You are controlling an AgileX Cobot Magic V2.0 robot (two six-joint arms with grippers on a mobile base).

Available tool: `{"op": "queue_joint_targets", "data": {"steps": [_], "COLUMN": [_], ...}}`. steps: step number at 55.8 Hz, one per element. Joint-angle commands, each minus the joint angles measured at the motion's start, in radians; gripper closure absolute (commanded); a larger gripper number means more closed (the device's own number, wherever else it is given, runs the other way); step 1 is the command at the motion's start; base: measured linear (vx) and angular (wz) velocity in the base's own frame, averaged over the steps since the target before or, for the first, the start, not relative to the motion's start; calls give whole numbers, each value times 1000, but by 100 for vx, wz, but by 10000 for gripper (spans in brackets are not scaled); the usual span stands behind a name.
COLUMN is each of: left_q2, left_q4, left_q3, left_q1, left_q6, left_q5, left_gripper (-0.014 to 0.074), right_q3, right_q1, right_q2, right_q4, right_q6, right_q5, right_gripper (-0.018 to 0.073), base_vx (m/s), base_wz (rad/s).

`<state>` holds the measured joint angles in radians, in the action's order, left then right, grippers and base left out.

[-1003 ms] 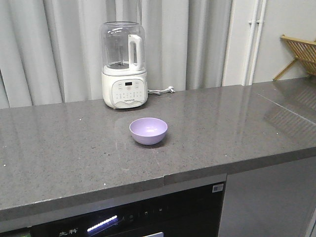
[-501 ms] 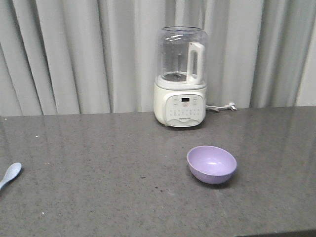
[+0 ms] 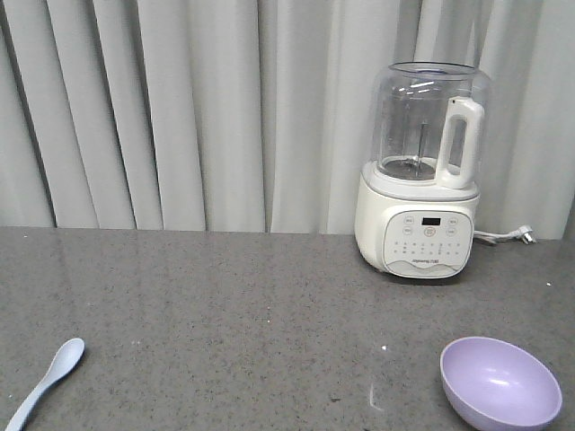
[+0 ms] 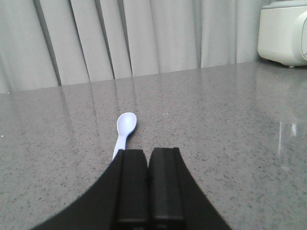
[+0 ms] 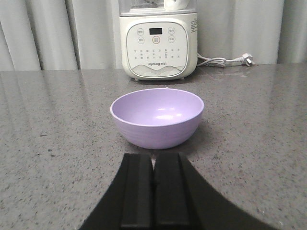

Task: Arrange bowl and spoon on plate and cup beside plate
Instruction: 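Lower the left gripper onto the white spoon and grasp it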

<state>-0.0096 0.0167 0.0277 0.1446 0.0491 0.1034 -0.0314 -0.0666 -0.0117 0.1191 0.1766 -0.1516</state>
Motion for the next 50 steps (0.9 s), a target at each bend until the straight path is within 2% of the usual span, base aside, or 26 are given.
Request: {"op": "queue_joint_targets", "data": {"steps": [1,22,50], "left_q2": [-7,-7,-7], "left_q4": [-9,-9,-9], "left_q3": [-26,-26,-26], "left_q1": [-2,-2,-2], "left_q6": [-6,-6,-6], "left_q5": [-82,-82,-82], "left_gripper": [596,596,596], "right_q3": [-3,-3,-3], "right_q1": [6,6,6], "right_q2": [-4,-4,-4], "right_q4": [6,6,6], "right_q6": [-14,-14,-14], "right_q5": [83,83,83], "right_gripper": [568,568,568], "base_vx": [23,16,2], "base_wz": [3,-6,-2]}}
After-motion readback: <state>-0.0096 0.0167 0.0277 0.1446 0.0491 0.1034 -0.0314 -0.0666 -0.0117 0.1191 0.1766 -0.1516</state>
